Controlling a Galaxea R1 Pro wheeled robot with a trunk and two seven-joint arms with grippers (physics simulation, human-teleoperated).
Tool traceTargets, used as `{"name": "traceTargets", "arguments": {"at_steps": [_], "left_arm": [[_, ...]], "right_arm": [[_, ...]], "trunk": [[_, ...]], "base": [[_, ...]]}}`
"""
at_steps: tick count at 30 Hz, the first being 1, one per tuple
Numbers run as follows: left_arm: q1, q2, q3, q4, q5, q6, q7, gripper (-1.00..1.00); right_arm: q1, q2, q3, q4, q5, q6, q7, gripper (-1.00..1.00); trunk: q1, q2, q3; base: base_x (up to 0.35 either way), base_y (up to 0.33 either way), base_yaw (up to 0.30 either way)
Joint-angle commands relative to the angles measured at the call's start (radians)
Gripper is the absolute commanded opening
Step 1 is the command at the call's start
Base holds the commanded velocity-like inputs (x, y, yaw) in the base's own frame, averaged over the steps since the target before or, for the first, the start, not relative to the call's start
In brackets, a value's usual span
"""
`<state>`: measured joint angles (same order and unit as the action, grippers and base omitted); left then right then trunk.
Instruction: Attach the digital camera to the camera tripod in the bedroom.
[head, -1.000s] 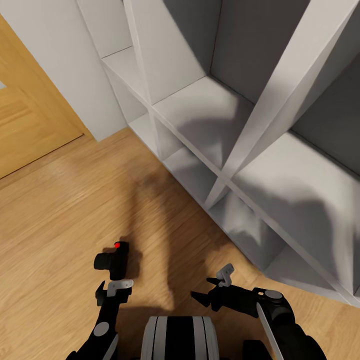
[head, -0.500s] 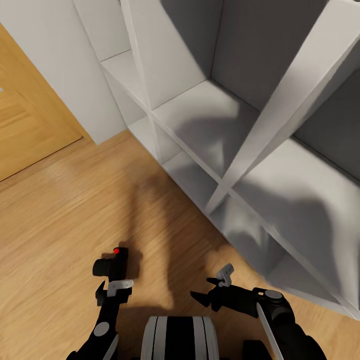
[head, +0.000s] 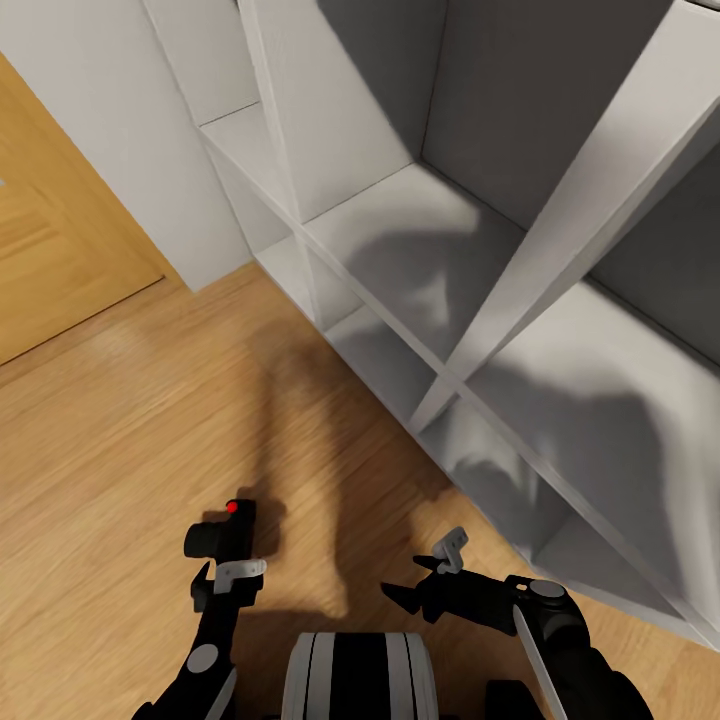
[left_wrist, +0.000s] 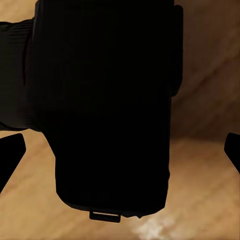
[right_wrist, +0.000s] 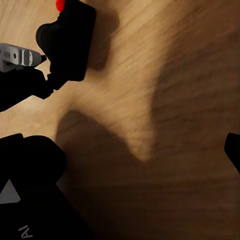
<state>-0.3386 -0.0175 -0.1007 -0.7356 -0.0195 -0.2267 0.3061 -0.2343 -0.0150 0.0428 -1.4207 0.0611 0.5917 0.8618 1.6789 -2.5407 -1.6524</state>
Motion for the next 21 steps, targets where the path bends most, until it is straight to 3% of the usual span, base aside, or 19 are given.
{"name": "traceTargets", "arguments": {"at_steps": [1, 8, 21], "left_arm": [[0.000, 0.001, -0.003, 0.001, -0.002, -0.002, 0.008, 1.00], [0.000, 0.001, -0.003, 0.001, 0.001, -0.002, 0.008, 1.00], [0.000, 0.003, -0.001, 0.024, 0.043, 0.000, 0.007, 1.00]], "right_arm": [[0.000, 0.000, 0.000, -0.001, 0.006, 0.004, 0.005, 1.00], [0.000, 0.000, 0.000, -0.001, 0.006, 0.004, 0.005, 1.00], [0.000, 0.000, 0.000, -0.001, 0.006, 0.004, 0.005, 1.00]], "trunk": [[0.000, 0.000, 0.000], [0.000, 0.000, 0.000], [0.000, 0.000, 0.000]], "base": [[0.000, 0.000, 0.000], [0.000, 0.000, 0.000], [0.000, 0.000, 0.000]]}}
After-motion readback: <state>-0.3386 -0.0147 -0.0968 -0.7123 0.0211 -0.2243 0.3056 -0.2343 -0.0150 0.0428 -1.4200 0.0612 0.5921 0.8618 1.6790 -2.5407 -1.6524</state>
